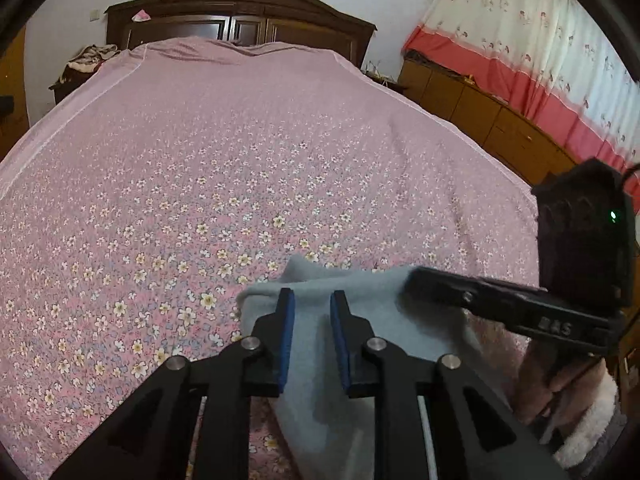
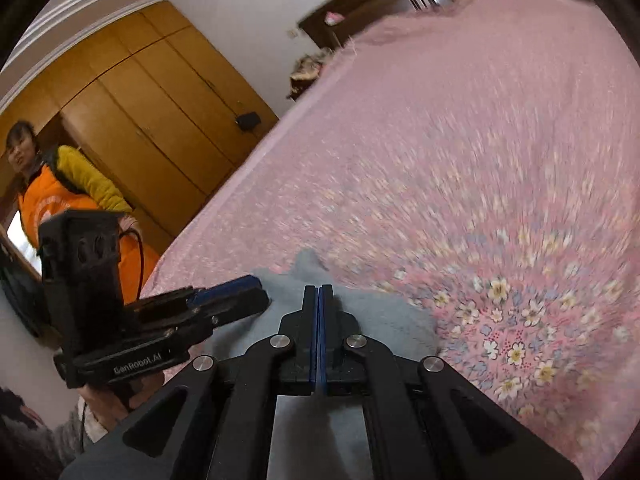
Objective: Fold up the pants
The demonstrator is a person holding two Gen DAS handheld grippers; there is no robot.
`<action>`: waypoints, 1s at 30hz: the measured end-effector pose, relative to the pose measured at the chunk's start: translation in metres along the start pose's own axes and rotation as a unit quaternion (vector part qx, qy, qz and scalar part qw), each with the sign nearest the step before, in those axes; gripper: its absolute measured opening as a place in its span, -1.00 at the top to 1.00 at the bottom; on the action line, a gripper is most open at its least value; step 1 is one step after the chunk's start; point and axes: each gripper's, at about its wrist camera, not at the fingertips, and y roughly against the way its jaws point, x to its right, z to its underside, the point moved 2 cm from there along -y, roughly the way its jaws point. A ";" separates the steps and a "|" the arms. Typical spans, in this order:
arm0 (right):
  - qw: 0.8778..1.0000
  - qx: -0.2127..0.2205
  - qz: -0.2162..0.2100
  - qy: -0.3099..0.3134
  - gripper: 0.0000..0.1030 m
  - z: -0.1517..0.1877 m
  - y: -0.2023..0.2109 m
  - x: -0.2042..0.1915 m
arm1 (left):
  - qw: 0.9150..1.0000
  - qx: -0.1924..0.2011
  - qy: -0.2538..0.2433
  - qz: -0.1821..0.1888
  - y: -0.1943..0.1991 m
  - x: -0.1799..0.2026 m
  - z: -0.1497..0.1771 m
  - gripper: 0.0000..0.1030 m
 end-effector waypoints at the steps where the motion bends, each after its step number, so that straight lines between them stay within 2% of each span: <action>1: 1.000 -0.005 0.002 -0.014 1.00 0.003 -0.006 0.008 | 1.000 -0.011 0.005 -0.003 -0.008 -0.003 0.001 0.61; 3: 1.000 -0.002 -0.008 -0.020 1.00 0.007 -0.007 0.015 | 0.999 -0.029 0.012 -0.004 -0.022 -0.009 0.009 0.61; 5: 1.000 0.001 -0.004 -0.017 1.00 0.003 -0.004 0.010 | 1.000 -0.022 0.004 -0.009 -0.031 -0.010 0.015 0.60; 8: 1.000 0.004 0.019 0.011 0.93 -0.002 0.011 -0.007 | 1.000 -0.007 -0.011 -0.011 -0.024 -0.004 0.009 0.55; 10: 0.999 0.006 0.021 0.026 0.57 -0.005 0.023 -0.022 | 1.000 0.007 -0.005 -0.007 -0.012 -0.003 0.006 0.45; 11: 0.999 0.010 0.023 0.034 0.16 -0.008 0.030 -0.030 | 1.000 0.018 -0.002 -0.008 -0.003 -0.001 0.004 0.38; 12: 0.999 0.018 0.025 0.041 -0.11 -0.010 0.038 -0.038 | 1.000 0.026 -0.005 -0.010 0.004 0.001 0.005 0.24; 13: 0.998 0.027 0.028 0.048 -0.17 -0.012 0.046 -0.045 | 0.999 0.033 -0.009 -0.019 0.012 0.004 0.004 0.14; 15: 0.996 0.044 0.037 0.070 -0.24 -0.013 0.067 -0.063 | 0.998 0.049 -0.021 -0.038 0.032 0.010 0.003 -0.33; 16: 0.995 0.048 0.041 0.077 -0.41 -0.014 0.072 -0.070 | 0.997 0.056 -0.024 -0.042 0.041 0.012 0.003 -0.42; 17: 0.994 0.054 0.046 0.087 -0.50 -0.013 0.082 -0.079 | 0.996 0.068 -0.027 -0.045 0.053 0.015 0.003 -0.59; 18: 0.992 0.059 0.051 0.095 -0.69 -0.011 0.090 -0.087 | 0.996 0.075 -0.028 -0.047 0.062 0.018 0.002 -0.72; 20: 0.989 0.067 0.067 0.110 -0.82 -0.008 0.101 -0.098 | 0.994 0.093 -0.032 -0.052 0.078 0.027 0.002 -0.84; 22: 0.988 0.060 0.095 0.105 -0.83 0.004 0.109 -0.097 | 0.992 0.105 -0.031 -0.056 0.093 0.030 -0.001 -0.94; 25: 0.995 0.035 0.075 0.057 -0.82 0.019 0.100 -0.078 | 0.996 0.078 -0.020 -0.038 0.098 0.029 0.004 -1.00; 28: 0.997 0.004 0.073 0.011 -0.82 0.043 0.090 -0.048 | 1.000 0.006 0.011 0.009 0.080 0.024 0.025 -0.99; 29: 0.997 -0.009 0.072 -0.005 -0.82 0.052 0.084 -0.036 | 0.999 -0.029 0.025 0.031 0.069 0.020 0.036 -0.97; 30: 0.997 -0.025 0.070 -0.027 -0.82 0.061 0.077 -0.023 | 0.997 -0.048 0.037 0.049 0.061 0.017 0.045 -0.88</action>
